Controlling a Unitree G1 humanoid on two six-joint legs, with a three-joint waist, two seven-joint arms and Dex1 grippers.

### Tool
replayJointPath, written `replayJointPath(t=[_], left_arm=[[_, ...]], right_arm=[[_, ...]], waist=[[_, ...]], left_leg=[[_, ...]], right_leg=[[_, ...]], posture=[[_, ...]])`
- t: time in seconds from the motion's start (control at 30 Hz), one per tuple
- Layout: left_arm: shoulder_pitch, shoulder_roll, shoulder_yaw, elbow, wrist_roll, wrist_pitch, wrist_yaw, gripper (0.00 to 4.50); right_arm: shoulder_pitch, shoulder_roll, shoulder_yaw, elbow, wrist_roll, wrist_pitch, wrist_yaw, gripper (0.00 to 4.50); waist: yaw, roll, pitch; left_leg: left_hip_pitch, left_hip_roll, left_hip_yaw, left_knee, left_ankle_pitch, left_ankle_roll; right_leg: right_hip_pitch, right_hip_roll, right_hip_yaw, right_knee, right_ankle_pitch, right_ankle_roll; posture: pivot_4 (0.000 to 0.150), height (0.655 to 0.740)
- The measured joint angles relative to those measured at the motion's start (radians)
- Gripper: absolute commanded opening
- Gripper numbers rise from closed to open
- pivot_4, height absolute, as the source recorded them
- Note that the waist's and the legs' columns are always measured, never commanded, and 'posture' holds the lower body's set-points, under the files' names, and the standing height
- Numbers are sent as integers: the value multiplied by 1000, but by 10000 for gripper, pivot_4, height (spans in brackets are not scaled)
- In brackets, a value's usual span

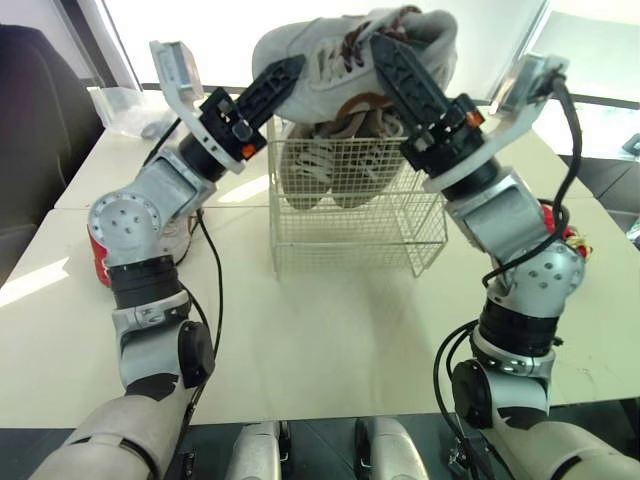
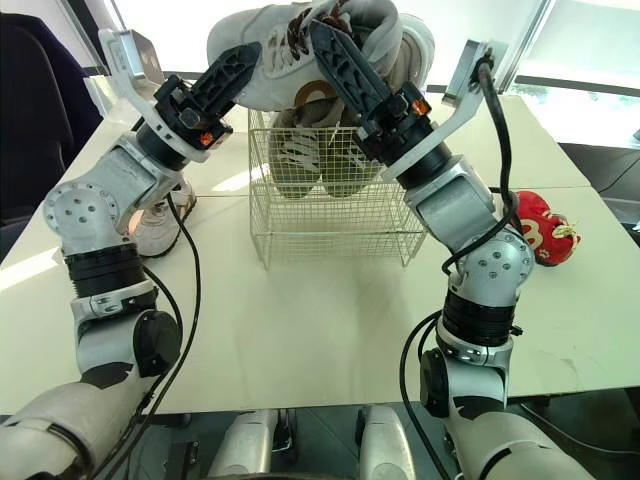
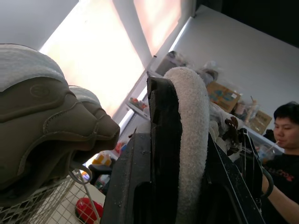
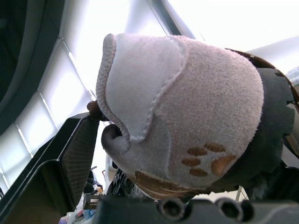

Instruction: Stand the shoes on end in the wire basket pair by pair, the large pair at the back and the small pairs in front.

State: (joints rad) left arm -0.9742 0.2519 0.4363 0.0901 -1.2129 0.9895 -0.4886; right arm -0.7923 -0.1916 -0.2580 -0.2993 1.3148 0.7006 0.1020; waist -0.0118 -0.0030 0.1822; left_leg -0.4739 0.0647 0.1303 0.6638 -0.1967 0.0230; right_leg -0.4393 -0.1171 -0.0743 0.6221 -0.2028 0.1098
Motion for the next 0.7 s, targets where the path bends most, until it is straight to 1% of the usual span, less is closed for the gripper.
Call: replayJointPath(t=[0.03, 0.13, 0.17, 0.2, 0.27, 0.3, 0.33, 0.4, 0.43, 0.47, 0.5, 0.53, 0.6, 0.7], left_arm=[[1, 0, -2, -7, 0, -4, 0, 2909], [7, 0, -10, -34, 0, -20, -2, 2909], [11, 0, -13, -38, 0, -26, -2, 2909], [13, 0, -15, -40, 0, -30, -2, 2909], [26, 14, -30, -56, 5, -36, -3, 2909], [31, 31, -35, -62, 4, -30, -5, 13088], [37, 57, -47, -65, 2, -5, -7, 17124], [48, 95, -68, -68, 1, 31, -24, 26812], [52, 109, -79, -75, 1, 45, -39, 32892], [58, 133, -91, -78, 1, 52, -60, 36804], [63, 178, -107, -80, 5, 58, -92, 42096], [64, 206, -110, -80, 10, 65, -114, 44370], [66, 279, -124, -80, 33, 67, -173, 44370], [81, 395, -150, -65, 89, 64, -273, 44370]], right_arm=[[-4, 0, 1, 3, 0, -4, 0, 27314], [-6, 0, 5, 13, 0, -12, -3, 13630], [-6, 0, 6, 13, 0, -13, -6, 10046], [-6, 0, 7, 13, 0, -13, -7, 7526], [-6, -6, 11, 16, 0, -9, -9, 6957], [-8, -17, 15, 19, 0, -4, -8, 6906], [-14, -40, 18, 21, 0, 11, -6, 6906], [-37, -88, 28, 30, 0, 40, 9, 6906], [-49, -114, 34, 31, -1, 56, 25, 6906], [-61, -146, 41, 37, -1, 72, 48, 6906], [-81, -208, 49, 56, -6, 100, 98, 6906], [-94, -252, 50, 70, -17, 114, 135, 6906], [-126, -373, 73, 110, -69, 135, 261, 6906], [-196, -585, 145, 228, -233, 120, 531, 6906]], waist=[[0, 0, 0], [0, 0, 0], [-1, 0, 0], [-1, 0, 0], [-2, 0, 0], [-3, 0, 0], [-3, 0, 0], [-1, 0, 0], [-1, 0, 0], [-2, 0, 0], [-2, 1, 0], [-2, 1, 0], [-1, 1, 1], [-1, 1, 1]], left_leg=[[0, 0, 0, 0, 0, 0], [0, 0, 0, 0, 0, 0], [0, 0, 0, 0, 0, 0], [0, 0, 0, 0, 0, 0], [0, 0, 0, 0, 0, 0], [0, 0, 0, 0, 0, 0], [0, 0, 0, -1, 0, 0], [0, 0, 0, -1, 0, 0], [0, 0, 0, -1, 0, 0], [0, 0, 0, -1, 0, 0], [-1, 0, 0, -1, 0, 0], [-1, 0, 0, -1, 0, 0], [-1, 0, 1, -2, 0, 0], [-1, 0, 2, -3, -1, 0]], right_leg=[[0, 0, 0, 0, 0, 0], [0, 0, 0, 0, 0, 0], [0, 0, 0, 0, 0, 0], [0, 0, 0, 0, 0, 0], [0, 0, 0, 0, 0, 0], [0, 0, 0, 0, 0, 0], [0, 0, 0, 0, 0, 0], [0, 0, 0, 0, 0, 0], [0, 0, 0, -1, 0, 0], [0, 0, 0, -2, 0, 0], [-1, 0, 0, -2, 0, -1], [-1, 0, 0, -2, -1, -1], [-2, 0, 0, -3, -2, -4], [-2, 0, 0, -6, -2, -4]], posture=[[1500, 7400], [1500, 7400], [1500, 7400], [1500, 7400], [1500, 7400], [1500, 7400], [1500, 7400], [1500, 7400], [1500, 7400], [1500, 7400], [1500, 7400], [1500, 7400], [1500, 7400], [1500, 7400]])
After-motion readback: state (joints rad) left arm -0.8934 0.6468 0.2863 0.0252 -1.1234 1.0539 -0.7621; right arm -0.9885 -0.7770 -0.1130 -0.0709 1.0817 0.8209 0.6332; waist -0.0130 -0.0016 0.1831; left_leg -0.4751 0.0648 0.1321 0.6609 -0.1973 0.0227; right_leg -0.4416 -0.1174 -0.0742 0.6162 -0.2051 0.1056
